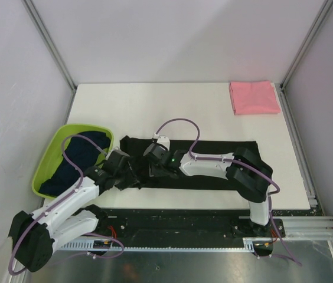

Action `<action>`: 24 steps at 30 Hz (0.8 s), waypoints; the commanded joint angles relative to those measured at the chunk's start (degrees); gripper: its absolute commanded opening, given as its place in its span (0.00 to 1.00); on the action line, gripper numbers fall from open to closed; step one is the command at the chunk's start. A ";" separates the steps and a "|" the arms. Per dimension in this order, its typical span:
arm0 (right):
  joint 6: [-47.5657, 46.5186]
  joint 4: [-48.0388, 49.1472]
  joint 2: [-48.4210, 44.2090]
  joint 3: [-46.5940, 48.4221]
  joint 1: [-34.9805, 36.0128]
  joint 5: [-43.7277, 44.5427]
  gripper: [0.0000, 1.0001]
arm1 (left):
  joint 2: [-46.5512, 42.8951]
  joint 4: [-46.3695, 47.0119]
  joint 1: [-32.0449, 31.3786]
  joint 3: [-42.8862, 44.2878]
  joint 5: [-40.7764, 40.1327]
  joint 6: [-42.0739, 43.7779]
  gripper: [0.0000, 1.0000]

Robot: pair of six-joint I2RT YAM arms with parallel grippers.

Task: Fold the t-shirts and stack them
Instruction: Fold the other side of the tshirt into a rectangle

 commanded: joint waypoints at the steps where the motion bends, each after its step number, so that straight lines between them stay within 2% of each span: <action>1: 2.28 -1.99 1.25 2.86 0.46 2.82 0.38 | -1.37 0.66 0.19 -0.61 -0.42 -2.11 0.43; 6: 3.16 -3.46 2.20 3.59 0.52 3.33 0.34 | -0.17 1.12 0.18 -0.33 0.30 -0.93 0.43; 10: 3.77 -5.39 1.57 3.75 0.47 4.47 0.15 | 0.46 1.97 0.18 0.09 1.29 0.48 0.44; 14: 3.99 -7.28 0.12 3.74 0.52 5.74 0.03 | 1.25 2.77 -0.01 1.19 2.41 2.26 0.44; 24: 4.91 -11.80 -1.68 3.71 0.69 7.52 0.00 | 4.33 4.32 -3.70 3.20 2.68 3.39 0.44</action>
